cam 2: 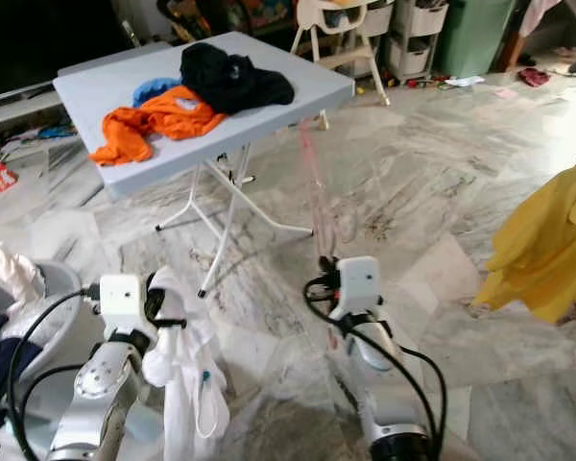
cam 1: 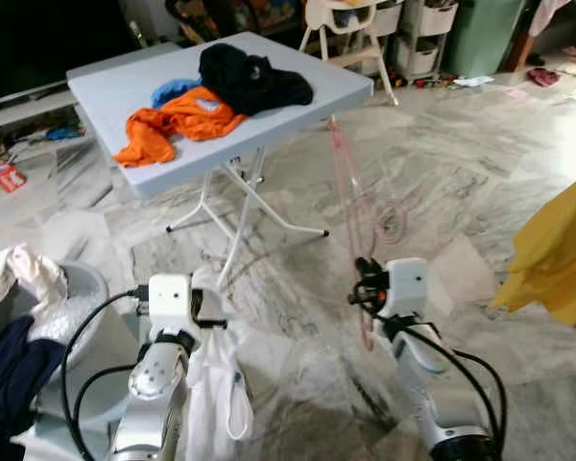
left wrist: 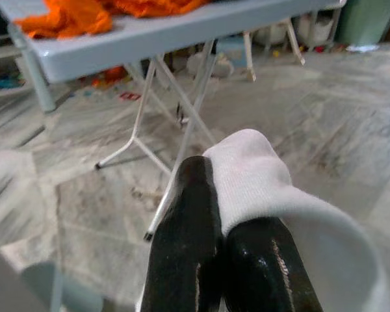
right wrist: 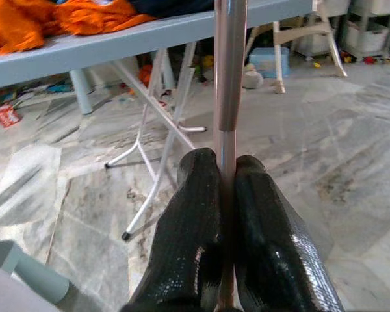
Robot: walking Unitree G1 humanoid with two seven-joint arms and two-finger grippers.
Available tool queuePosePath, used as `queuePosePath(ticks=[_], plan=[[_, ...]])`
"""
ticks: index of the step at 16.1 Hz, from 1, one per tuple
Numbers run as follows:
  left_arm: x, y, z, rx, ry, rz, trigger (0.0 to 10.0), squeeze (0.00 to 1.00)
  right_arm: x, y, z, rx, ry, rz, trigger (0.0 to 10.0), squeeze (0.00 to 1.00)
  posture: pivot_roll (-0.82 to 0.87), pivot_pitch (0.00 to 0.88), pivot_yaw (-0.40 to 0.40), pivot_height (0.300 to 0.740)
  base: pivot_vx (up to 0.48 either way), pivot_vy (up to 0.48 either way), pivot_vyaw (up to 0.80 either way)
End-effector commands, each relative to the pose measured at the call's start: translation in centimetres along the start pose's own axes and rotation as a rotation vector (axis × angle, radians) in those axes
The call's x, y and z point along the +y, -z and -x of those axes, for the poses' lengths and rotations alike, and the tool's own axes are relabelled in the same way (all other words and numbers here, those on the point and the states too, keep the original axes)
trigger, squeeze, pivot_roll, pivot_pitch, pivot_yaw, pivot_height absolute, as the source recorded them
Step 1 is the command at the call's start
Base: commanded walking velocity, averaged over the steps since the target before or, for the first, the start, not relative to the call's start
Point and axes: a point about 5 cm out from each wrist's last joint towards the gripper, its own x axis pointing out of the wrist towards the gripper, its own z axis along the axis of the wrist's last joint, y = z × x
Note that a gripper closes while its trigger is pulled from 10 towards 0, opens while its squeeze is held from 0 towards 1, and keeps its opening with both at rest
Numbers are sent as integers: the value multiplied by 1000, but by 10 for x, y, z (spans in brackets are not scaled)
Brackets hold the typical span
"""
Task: Hang hanger
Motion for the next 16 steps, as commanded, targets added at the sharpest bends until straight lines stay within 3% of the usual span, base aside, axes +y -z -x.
queuePosePath(ticks=[1,2,5,10,13,14,16], plan=[[6,-8,-4,-36,-12,6,10000,0,7,-6,-6,-6,-28,-29,10000,0,-83,0,68,740,394,0,0],[6,-10,-5,-42,-13,9,10000,0,10,-6,-7,-3,-38,-46,10000,0,-81,0,66,740,394,0,0],[6,-19,-9,-68,-7,21,10000,0,24,-15,-11,-39,-150,26,10000,0,-79,0,68,740,398,0,0],[9,-40,-18,-132,1,18,10000,0,31,-26,-8,-89,-160,93,10000,0,-84,0,71,740,410,0,0],[5,-41,-19,-134,11,21,10000,0,27,-31,-10,-105,-148,143,10000,0,-77,0,68,740,414,0,0],[7,-42,-19,-123,-8,55,10000,0,22,-31,-11,-89,-118,95,10000,0,-81,0,60,740,416,0,413],[6,-42,-19,-127,6,27,10000,0,14,-29,-12,-79,-93,102,10000,0,-77,0,69,740,414,0,413]])
